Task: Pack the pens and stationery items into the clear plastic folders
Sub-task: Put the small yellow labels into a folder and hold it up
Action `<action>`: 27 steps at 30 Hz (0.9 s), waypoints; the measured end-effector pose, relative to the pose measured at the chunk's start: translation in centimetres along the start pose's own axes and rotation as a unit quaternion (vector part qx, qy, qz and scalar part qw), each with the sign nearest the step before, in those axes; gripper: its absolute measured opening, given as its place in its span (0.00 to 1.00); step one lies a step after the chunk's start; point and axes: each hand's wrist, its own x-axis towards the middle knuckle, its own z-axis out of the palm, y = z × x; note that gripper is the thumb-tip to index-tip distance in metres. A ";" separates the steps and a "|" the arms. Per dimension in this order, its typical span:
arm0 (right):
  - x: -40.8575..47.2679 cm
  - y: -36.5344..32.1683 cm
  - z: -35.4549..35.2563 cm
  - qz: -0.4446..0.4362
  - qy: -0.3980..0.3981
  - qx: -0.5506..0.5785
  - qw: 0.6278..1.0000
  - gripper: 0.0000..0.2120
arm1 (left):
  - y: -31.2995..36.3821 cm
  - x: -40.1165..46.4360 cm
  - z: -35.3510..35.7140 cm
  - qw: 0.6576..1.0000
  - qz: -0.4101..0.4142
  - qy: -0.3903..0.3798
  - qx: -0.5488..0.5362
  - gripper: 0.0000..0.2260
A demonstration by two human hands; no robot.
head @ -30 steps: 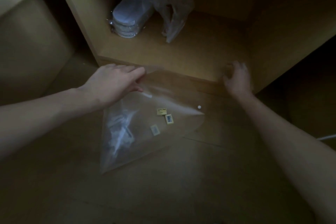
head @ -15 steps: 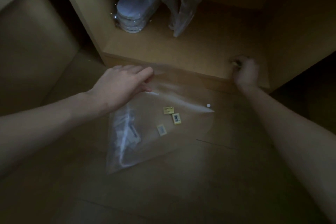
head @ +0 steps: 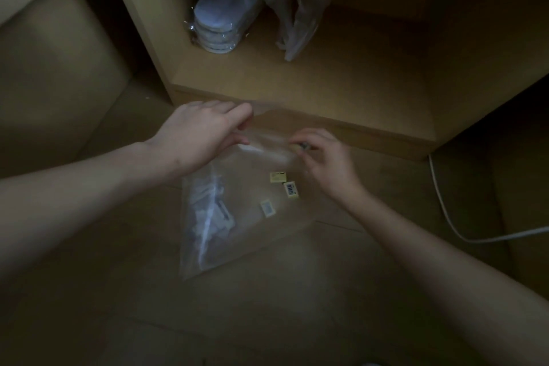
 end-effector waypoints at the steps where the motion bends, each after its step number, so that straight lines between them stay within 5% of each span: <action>1: -0.2 -0.4 0.7 -0.003 -0.030 0.001 1.000 0.13 | -0.1 -0.2 -0.2 1.000 -0.004 0.000 -0.001 0.11; 8: 0.5 -2.0 3.1 0.032 -0.212 -0.032 0.976 0.17 | -0.6 -1.9 -1.8 0.999 0.038 0.028 0.006 0.16; 19: 2.2 -2.5 0.6 0.098 -0.219 -0.015 0.971 0.12 | -1.3 -2.6 -3.7 0.995 0.091 0.046 -0.015 0.12; 27: 4.5 -11.5 -6.0 0.098 -0.301 -0.073 0.946 0.12 | -0.1 -2.6 -10.2 0.994 0.103 0.010 -0.030 0.08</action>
